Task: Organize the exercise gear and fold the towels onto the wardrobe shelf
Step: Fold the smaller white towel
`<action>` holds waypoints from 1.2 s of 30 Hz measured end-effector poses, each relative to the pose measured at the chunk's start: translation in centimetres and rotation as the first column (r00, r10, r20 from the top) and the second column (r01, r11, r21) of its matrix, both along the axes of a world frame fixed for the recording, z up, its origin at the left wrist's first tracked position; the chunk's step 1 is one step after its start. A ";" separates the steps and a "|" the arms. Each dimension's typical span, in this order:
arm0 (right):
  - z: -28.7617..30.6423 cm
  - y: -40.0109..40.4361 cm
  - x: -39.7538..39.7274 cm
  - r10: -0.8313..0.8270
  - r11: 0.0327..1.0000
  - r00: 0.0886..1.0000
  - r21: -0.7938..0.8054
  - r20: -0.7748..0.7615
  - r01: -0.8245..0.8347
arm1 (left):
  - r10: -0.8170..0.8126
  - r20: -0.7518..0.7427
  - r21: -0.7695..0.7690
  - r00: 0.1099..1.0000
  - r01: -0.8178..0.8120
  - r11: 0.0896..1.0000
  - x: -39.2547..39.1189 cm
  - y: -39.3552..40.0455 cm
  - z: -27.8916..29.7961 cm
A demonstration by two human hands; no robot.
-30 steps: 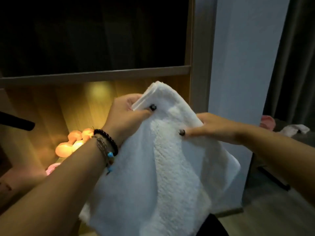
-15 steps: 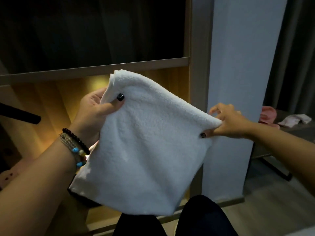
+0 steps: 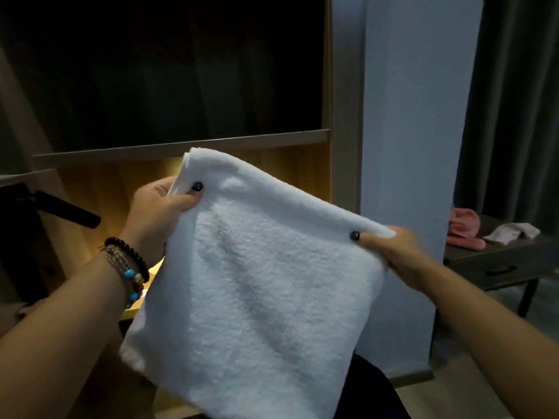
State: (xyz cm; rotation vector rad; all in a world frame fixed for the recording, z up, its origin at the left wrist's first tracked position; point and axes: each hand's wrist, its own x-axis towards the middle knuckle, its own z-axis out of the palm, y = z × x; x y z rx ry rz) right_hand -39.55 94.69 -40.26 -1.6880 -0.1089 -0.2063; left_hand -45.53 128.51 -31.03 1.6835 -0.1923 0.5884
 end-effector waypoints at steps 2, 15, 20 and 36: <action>3.9 -0.6 -1.6 0.006 0.996 0.993 -0.091 0.121 0.005 | 0.043 0.027 -0.009 0.999 -0.043 0.999 -1.1 0.6 0.1; 15.0 -1.6 -7.4 -0.010 0.949 0.935 -0.290 0.355 0.120 | 0.327 0.095 0.230 0.940 -0.340 0.912 -6.1 1.0 2.4; 3.9 0.7 -2.1 -0.132 0.939 0.987 -0.308 0.094 0.155 | 0.442 -0.174 0.317 0.880 -0.375 0.871 -1.9 1.2 -7.1; -17.0 1.5 -2.1 0.018 0.903 0.646 -0.265 -0.763 -0.338 | -0.587 -0.694 -0.625 0.417 0.056 0.778 -2.5 2.5 -28.6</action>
